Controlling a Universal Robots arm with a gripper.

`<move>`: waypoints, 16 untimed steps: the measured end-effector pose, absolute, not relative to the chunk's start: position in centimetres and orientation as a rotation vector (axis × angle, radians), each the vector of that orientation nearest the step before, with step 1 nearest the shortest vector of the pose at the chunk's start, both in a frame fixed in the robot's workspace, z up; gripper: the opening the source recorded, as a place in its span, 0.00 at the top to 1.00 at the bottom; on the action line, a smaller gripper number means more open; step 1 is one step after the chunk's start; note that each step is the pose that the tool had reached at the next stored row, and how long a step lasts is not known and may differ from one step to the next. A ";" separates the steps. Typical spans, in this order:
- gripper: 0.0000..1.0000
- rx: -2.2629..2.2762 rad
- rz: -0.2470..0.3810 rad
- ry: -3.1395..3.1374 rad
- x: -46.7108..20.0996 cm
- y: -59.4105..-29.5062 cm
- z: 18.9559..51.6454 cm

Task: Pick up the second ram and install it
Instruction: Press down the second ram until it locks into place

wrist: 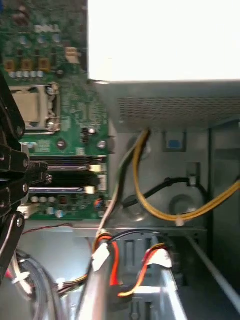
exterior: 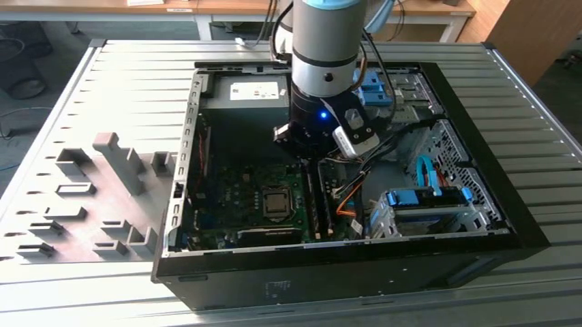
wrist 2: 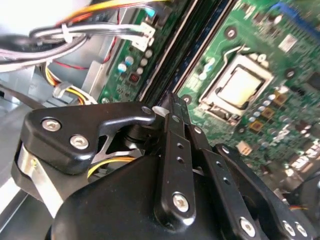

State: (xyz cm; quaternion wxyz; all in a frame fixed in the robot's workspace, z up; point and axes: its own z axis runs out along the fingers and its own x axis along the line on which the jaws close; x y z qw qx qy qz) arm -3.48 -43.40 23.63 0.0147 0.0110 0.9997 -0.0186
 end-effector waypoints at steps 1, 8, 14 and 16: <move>0.89 0.034 -0.058 3.111 -3.5 -43.2 23.4; 0.89 0.034 -0.060 3.112 -3.5 -42.7 21.7; 0.89 0.035 -0.061 3.110 -3.5 -42.6 21.8; 0.89 0.034 -0.067 3.111 -3.5 -42.6 22.6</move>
